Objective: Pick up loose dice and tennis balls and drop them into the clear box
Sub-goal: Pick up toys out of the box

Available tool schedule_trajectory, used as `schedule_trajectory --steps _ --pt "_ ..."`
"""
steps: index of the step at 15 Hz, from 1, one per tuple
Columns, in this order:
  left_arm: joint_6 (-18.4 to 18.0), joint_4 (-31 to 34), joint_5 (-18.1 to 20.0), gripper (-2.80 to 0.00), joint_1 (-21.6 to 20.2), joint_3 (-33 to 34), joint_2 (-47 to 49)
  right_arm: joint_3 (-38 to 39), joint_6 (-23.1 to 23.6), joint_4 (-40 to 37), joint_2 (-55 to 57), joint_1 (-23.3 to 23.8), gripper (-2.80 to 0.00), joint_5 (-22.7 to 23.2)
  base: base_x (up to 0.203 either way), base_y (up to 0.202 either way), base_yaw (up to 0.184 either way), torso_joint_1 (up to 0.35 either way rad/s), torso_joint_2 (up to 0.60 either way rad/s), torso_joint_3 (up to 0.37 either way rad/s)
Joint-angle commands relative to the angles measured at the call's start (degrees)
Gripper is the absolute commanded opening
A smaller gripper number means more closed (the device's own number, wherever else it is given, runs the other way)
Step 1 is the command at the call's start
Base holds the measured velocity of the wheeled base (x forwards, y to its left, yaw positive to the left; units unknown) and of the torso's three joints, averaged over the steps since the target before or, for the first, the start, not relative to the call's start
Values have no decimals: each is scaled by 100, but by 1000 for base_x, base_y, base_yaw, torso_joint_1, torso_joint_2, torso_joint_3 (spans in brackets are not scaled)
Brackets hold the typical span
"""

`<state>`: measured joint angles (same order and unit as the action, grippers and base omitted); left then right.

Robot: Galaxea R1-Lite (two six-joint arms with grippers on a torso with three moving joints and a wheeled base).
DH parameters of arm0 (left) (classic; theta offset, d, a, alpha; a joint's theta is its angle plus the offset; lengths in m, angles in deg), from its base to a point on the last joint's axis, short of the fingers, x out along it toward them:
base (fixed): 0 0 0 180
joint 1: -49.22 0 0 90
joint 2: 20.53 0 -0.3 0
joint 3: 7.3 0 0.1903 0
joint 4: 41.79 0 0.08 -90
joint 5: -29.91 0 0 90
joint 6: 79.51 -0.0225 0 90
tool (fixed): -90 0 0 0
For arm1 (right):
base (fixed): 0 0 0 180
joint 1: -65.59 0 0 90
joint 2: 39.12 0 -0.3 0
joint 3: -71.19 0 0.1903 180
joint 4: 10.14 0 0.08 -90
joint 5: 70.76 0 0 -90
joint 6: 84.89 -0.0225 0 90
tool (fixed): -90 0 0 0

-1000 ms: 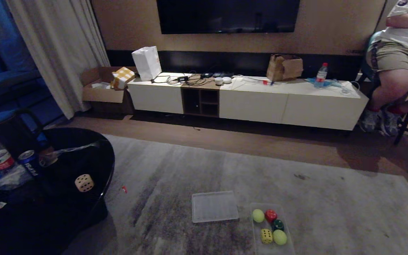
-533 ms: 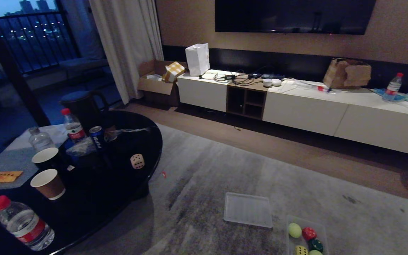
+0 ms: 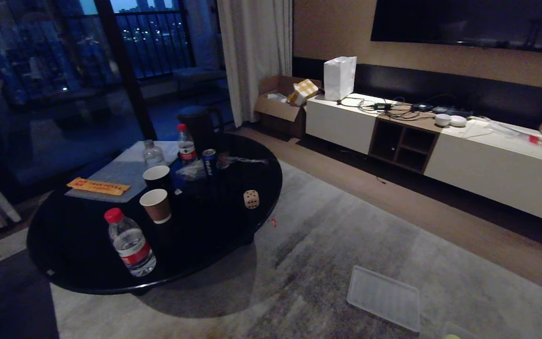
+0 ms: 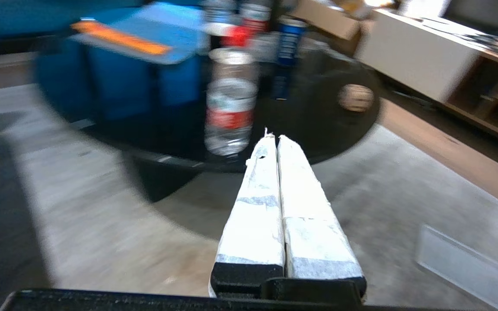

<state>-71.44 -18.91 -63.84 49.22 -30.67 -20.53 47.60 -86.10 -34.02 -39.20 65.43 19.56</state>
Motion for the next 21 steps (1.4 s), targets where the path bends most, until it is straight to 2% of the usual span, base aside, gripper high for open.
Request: schedule_trajectory --steps 1,12,21 --pt "10 -4 -4 -280 0 0 9 -4 -2 -1 7 -2 -280 3 -2 -10 164 5 0 -2" --pt "2 -4 -4 -280 0 0 9 4 15 -1 7 -2 -280 11 0 -8 158 2 2 2" --pt "2 -4 -4 -280 0 0 9 4 15 -1 7 -2 -280 11 0 -9 11 0 1 0"
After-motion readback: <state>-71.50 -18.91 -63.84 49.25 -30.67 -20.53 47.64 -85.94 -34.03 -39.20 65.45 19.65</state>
